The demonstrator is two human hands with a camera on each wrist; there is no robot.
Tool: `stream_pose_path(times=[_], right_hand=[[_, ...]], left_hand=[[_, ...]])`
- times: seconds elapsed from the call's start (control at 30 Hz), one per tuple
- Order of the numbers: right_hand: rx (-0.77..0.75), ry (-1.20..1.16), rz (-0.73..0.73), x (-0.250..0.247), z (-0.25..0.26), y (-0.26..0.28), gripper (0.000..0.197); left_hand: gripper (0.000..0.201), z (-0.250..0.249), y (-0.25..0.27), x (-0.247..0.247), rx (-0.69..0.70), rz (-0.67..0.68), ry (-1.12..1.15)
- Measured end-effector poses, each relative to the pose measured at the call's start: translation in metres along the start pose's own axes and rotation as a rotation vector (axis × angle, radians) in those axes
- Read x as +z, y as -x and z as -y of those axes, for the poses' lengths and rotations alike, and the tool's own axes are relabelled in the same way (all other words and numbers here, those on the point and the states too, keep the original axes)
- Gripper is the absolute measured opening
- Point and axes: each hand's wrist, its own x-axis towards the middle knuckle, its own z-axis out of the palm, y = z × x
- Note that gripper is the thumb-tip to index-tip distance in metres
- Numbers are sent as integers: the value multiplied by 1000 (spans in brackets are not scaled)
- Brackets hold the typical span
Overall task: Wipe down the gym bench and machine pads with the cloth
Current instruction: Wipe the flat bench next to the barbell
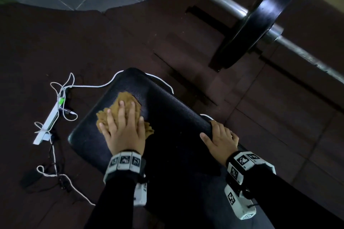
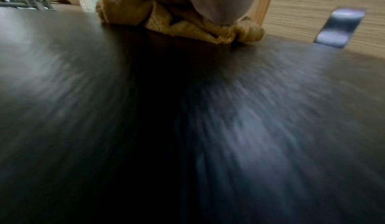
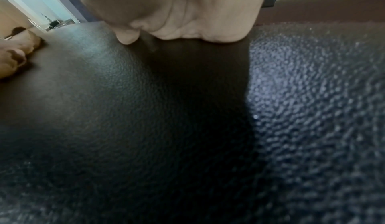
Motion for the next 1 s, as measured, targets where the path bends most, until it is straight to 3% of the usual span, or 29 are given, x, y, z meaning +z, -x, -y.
stream_pose_path(times=[0.1,0.2,0.33,0.5,0.63,0.77,1.0], right_hand=[[-9,-2,1,0,0,0,60],[-14,-2,-12,0,1,1,59],[-16,-5,-7,-1,1,1,58],[-1,-8,-3,2,0,-1,60],[2,-5,-17,4,-1,-3,61],[6,-15,-35,6,-2,-3,62],[11,-55,-17,6,-3,-4,61]], left_hand=[[55,-6,-41,-7,-129,7,46],[56,-27,-77,-12,-150,27,38],[51,-55,-81,-12,67,29,-55],[49,-62,-26,0,407,19,-77],[52,-60,8,8,456,74,-90],[51,-79,-2,1,441,108,-78],[38,-116,-34,-5,719,200,-187]])
